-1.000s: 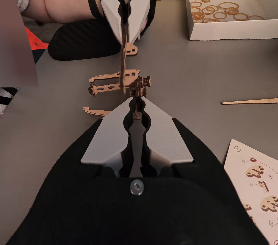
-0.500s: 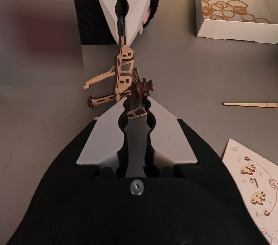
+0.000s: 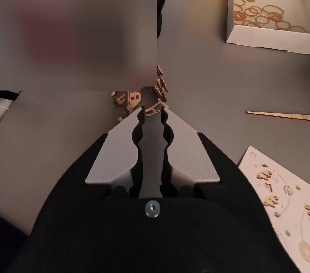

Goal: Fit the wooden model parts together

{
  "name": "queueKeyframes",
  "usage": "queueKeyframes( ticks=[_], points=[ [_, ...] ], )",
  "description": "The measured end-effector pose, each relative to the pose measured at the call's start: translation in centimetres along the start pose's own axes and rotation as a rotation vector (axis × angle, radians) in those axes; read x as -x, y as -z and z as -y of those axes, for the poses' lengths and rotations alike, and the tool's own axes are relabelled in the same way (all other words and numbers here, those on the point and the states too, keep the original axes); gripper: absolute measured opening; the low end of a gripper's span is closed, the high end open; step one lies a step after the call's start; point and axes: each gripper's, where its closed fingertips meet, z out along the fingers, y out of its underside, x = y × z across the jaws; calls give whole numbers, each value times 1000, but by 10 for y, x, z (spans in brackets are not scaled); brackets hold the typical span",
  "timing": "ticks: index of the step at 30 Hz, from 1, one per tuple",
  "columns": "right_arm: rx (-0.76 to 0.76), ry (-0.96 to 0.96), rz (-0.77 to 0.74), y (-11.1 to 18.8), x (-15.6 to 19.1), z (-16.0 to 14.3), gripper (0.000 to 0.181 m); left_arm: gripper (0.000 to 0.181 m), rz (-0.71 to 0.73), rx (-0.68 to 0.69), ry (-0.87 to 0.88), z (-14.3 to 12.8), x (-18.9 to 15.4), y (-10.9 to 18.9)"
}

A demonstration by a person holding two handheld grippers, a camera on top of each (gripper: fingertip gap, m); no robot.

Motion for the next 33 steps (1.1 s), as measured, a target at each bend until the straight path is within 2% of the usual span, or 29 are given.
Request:
queueKeyframes(
  ticks=[3, 6, 9, 12, 15, 19, 23, 26, 28, 33],
  points=[
    [-7, 50, -2, 7, 5, 7, 17, 0, 83, 110, -72, -10, 0, -1],
    [6, -3, 36, 3, 2, 11, 18, 0, 146, 82, -33, -8, -6, -1],
    [-37, -53, 147, -2, 2, 21, 18, 0, 240, 11, -103, 3, -9, 3],
    [-37, -83, 273, -1, 1, 29, 19, 0, 339, 36, -138, 5, -6, 8],
    [-47, 40, 337, 3, 1, 34, 19, 0, 369, 46, -92, 4, -9, 4],
    [-20, 240, 363, 2, 4, 24, 19, 0, 426, 68, -91, 2, -4, 3],
    [-73, 335, 284, -5, -2, 25, 12, 0, 461, 77, -77, 0, 0, 4],
    [-120, 268, 291, -9, -7, 26, 10, 0, 480, 101, -77, -2, 0, 1],
    [-146, 146, 414, -10, 3, 27, 10, 0, 490, 120, -79, -4, 0, 1],
    [-123, -72, 502, -18, -4, 24, 12, 0, 494, 116, -56, -6, 1, 3]
  ],
)
